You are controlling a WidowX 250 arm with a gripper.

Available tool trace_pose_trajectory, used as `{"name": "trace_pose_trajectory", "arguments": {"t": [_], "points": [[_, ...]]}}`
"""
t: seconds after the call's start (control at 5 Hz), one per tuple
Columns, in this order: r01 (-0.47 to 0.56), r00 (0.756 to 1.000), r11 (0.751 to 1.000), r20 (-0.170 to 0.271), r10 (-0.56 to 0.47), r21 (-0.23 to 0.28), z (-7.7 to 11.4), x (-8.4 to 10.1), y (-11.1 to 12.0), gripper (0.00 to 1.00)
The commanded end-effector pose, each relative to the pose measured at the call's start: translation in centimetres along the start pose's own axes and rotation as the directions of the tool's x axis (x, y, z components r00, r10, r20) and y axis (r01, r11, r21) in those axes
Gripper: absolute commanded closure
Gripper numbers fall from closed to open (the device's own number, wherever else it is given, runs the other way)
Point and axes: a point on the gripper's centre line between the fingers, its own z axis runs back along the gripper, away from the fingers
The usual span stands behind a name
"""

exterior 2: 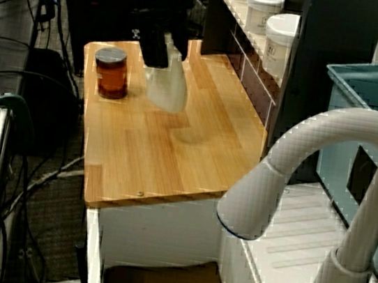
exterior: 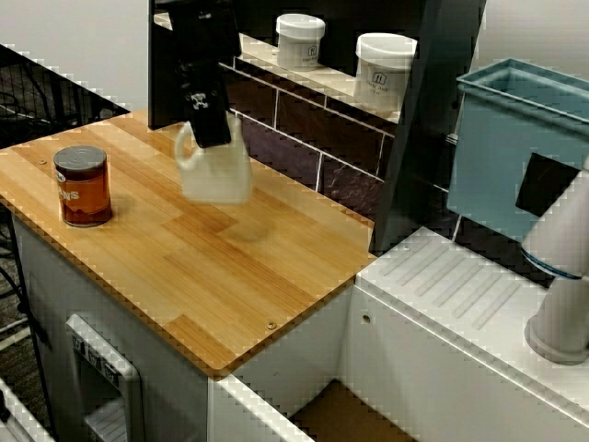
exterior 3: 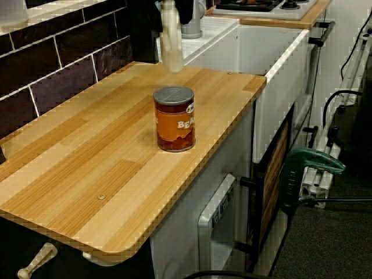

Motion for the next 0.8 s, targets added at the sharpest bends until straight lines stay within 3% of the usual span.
{"name": "trace_pose_trajectory", "arguments": {"t": [0.0, 0.6], "points": [[0.080, 0.997, 0.996, 0.007, -0.080, 0.037, 0.0, 1.9, -2.2, 1.00], [0.086, 0.996, 0.994, -0.009, -0.085, 0.064, -2.3, 2.0, -3.6, 1.00]]}}
